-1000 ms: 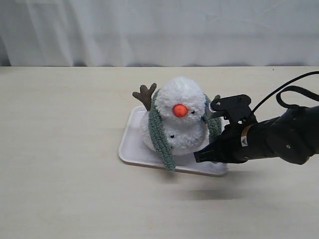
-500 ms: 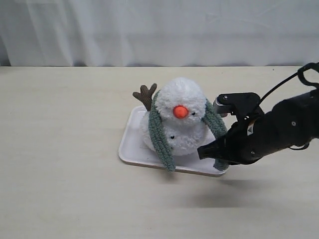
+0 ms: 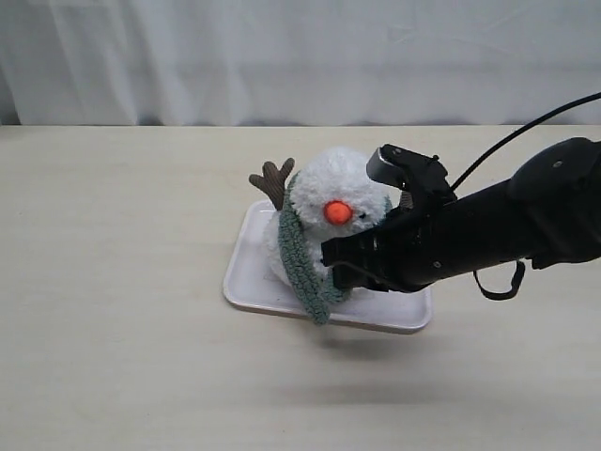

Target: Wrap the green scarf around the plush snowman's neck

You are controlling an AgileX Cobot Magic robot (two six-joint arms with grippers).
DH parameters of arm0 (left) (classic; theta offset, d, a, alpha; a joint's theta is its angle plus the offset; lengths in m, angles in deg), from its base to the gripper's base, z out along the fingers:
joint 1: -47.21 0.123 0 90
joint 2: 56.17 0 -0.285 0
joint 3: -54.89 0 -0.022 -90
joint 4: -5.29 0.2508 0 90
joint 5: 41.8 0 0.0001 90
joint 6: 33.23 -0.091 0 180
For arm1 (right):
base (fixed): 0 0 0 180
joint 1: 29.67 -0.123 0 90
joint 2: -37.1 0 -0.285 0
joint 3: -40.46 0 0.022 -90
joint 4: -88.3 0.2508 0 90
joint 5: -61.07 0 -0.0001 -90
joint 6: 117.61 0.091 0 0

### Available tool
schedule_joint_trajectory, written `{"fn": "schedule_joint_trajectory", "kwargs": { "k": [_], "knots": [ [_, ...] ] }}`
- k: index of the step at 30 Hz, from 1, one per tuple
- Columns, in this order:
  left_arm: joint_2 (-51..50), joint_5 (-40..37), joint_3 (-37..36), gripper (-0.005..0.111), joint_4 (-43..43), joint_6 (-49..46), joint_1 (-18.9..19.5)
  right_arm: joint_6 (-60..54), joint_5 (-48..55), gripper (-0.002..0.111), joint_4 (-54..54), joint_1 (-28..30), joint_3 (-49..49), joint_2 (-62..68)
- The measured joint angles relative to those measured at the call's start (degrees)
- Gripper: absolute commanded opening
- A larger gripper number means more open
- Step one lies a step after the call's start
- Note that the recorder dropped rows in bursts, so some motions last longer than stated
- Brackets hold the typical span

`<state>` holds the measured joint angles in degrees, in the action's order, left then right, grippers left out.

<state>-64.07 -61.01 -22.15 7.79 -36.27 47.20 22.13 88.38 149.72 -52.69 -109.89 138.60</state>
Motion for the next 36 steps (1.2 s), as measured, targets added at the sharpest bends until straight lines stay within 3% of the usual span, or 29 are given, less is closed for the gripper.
{"fn": "schedule_joint_trajectory", "kwargs": {
  "k": [12,17,22,28,36],
  "knots": [
    [0.0,0.0,0.0,0.000,0.0,0.0,0.0,-5.6,0.1,0.004,9.2,0.0,0.0,1.6],
    [0.0,0.0,0.0,0.000,0.0,0.0,0.0,-13.2,1.7,0.005,15.9,0.0,0.0,5.6],
    [0.0,0.0,0.0,0.000,0.0,0.0,0.0,-21.8,3.3,0.025,23.5,0.0,0.0,8.1],
    [0.0,0.0,0.0,0.000,0.0,0.0,0.0,-23.7,2.7,0.055,24.9,0.0,0.0,10.0],
    [0.0,0.0,0.0,0.000,0.0,0.0,0.0,-24.4,2.6,0.058,25.0,0.0,0.0,12.6]
  ]
}}
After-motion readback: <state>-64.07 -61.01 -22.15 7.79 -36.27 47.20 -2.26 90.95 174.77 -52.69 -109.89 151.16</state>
